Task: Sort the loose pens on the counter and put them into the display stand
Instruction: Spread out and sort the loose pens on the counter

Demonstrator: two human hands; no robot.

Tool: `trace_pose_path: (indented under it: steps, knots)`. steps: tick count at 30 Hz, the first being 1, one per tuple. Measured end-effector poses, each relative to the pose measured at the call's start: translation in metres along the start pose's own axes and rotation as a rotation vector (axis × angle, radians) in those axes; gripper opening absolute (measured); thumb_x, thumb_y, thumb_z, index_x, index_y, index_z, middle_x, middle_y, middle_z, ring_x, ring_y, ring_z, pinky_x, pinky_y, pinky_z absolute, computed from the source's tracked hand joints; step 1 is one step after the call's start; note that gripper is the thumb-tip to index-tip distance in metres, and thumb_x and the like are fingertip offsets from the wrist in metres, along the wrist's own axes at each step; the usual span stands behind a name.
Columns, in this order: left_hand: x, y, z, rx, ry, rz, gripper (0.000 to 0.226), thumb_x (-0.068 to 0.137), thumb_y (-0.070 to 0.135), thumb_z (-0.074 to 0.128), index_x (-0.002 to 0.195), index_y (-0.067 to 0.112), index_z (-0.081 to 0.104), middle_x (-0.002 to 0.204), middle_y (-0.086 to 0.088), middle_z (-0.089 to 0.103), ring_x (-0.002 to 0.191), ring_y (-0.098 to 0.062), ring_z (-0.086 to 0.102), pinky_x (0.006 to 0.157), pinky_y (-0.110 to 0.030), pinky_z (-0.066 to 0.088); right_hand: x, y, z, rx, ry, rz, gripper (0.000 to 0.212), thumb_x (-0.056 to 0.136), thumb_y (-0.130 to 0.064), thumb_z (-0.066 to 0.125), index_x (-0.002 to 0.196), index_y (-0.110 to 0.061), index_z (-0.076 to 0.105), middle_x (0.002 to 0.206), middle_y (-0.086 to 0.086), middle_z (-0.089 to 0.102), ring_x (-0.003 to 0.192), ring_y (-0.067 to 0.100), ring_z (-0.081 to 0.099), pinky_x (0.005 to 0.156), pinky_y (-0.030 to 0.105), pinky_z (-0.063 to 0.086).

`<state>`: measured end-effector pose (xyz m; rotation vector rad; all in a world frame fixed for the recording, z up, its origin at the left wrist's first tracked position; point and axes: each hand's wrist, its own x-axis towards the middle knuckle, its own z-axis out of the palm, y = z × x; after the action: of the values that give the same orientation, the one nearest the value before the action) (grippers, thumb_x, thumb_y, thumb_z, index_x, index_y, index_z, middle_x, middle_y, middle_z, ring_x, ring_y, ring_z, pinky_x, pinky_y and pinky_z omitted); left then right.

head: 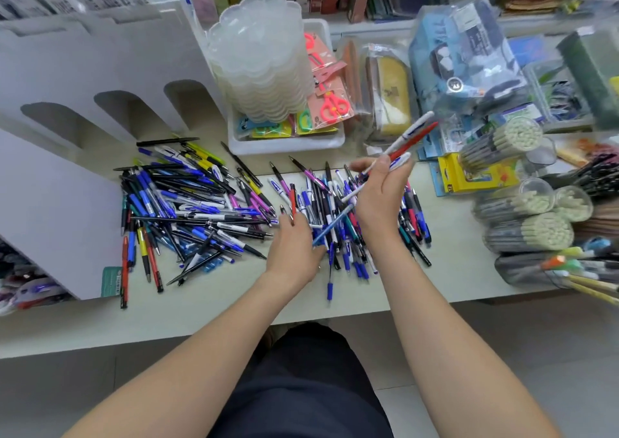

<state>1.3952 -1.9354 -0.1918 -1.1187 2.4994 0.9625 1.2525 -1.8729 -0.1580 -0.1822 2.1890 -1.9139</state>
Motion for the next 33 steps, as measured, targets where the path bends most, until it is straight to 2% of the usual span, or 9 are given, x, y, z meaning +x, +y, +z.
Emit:
trace_pose_path:
  steps: [2,4,8,11,15,18,23,28,33]
  knots:
    - [0.003,0.003,0.002,0.052,0.054,0.038,0.057,0.090,0.030,0.084,0.125,0.011,0.043,0.128,-0.012,0.042,0.106,-0.035,0.057,0.086,-0.043,0.051,0.006,0.001,-0.012,-0.026,0.104,0.011,0.020,0.116,-0.026,0.032,0.127,-0.009,0.036,0.083,0.003,0.062,0.068,0.019,0.060,0.063,0.034,0.051]
    - [0.008,0.004,0.003,0.089,0.056,0.056,0.060,0.091,0.028,0.083,0.131,0.011,0.042,0.132,-0.013,0.040,0.111,-0.036,0.058,0.091,-0.045,0.053,0.008,0.014,-0.029,-0.343,0.124,-0.004,0.025,0.116,-0.028,0.034,0.129,-0.008,0.039,0.084,0.008,0.061,0.064,0.021,0.055,0.053,0.035,0.040]
    - [0.016,0.005,0.004,0.154,0.058,0.106,0.033,0.100,0.021,0.072,0.126,0.010,0.055,0.128,-0.010,0.044,0.107,-0.032,0.056,0.089,-0.045,0.055,-0.001,0.046,-0.057,-1.041,-0.133,-0.034,0.027,0.114,-0.026,0.039,0.129,-0.006,0.051,0.097,0.010,0.068,0.075,0.026,0.059,0.057,0.034,0.038]
    - [0.022,0.002,0.005,0.199,0.074,0.122,0.012,0.105,0.016,0.063,0.116,0.010,0.063,0.116,-0.009,0.052,0.100,-0.032,0.057,0.083,-0.048,0.055,-0.008,0.054,-0.065,-1.267,-0.299,-0.051,0.033,0.112,-0.030,0.049,0.136,-0.009,0.054,0.125,0.014,0.060,0.098,0.029,0.064,0.067,0.035,0.042]
    - [0.021,0.008,-0.005,0.292,0.173,0.144,0.016,0.110,0.027,0.056,0.112,0.016,0.068,0.104,-0.005,0.065,0.104,-0.030,0.053,0.080,-0.046,0.050,-0.011,0.048,-0.066,-1.243,-0.312,-0.082,0.031,0.108,-0.026,0.059,0.135,-0.012,0.059,0.127,0.011,0.056,0.100,0.025,0.060,0.068,0.032,0.042]
    - [0.014,0.026,-0.015,0.118,0.261,0.125,0.021,0.111,0.029,0.052,0.100,0.019,0.066,0.080,0.001,0.058,0.089,-0.027,0.051,0.071,-0.044,0.045,-0.008,0.047,-0.068,-1.244,-0.309,-0.099,0.027,0.107,-0.024,0.060,0.132,-0.014,0.065,0.119,0.010,0.063,0.097,0.025,0.061,0.067,0.033,0.044]
    - [0.033,0.035,-0.008,-0.284,0.169,-0.075,0.035,0.103,0.031,0.067,0.076,0.012,0.060,0.067,-0.002,0.061,0.065,-0.021,0.059,0.068,-0.039,0.052,-0.008,0.053,-0.071,-1.198,-0.165,-0.248,0.023,0.104,-0.030,0.060,0.115,-0.014,0.073,0.105,0.008,0.064,0.098,0.027,0.054,0.083,0.041,0.047]
    - [0.042,0.034,-0.001,-0.348,0.062,-0.190,0.042,0.087,0.033,0.088,0.072,0.027,0.050,0.077,-0.011,0.074,0.072,-0.029,0.076,0.076,-0.050,0.065,-0.017,0.051,-0.056,-1.074,-0.225,-0.302,0.022,0.102,-0.025,0.058,0.115,-0.015,0.073,0.105,0.004,0.067,0.098,0.022,0.056,0.083,0.037,0.047]
    - [0.045,0.027,-0.012,-0.438,0.229,-0.165,0.040,0.090,0.027,0.085,0.119,0.013,0.061,0.078,-0.004,0.071,0.072,-0.025,0.075,0.078,-0.048,0.064,-0.026,0.048,-0.029,-1.001,-0.332,-0.357,0.021,0.100,-0.018,0.060,0.118,-0.014,0.068,0.107,0.003,0.065,0.099,0.022,0.057,0.086,0.037,0.051]
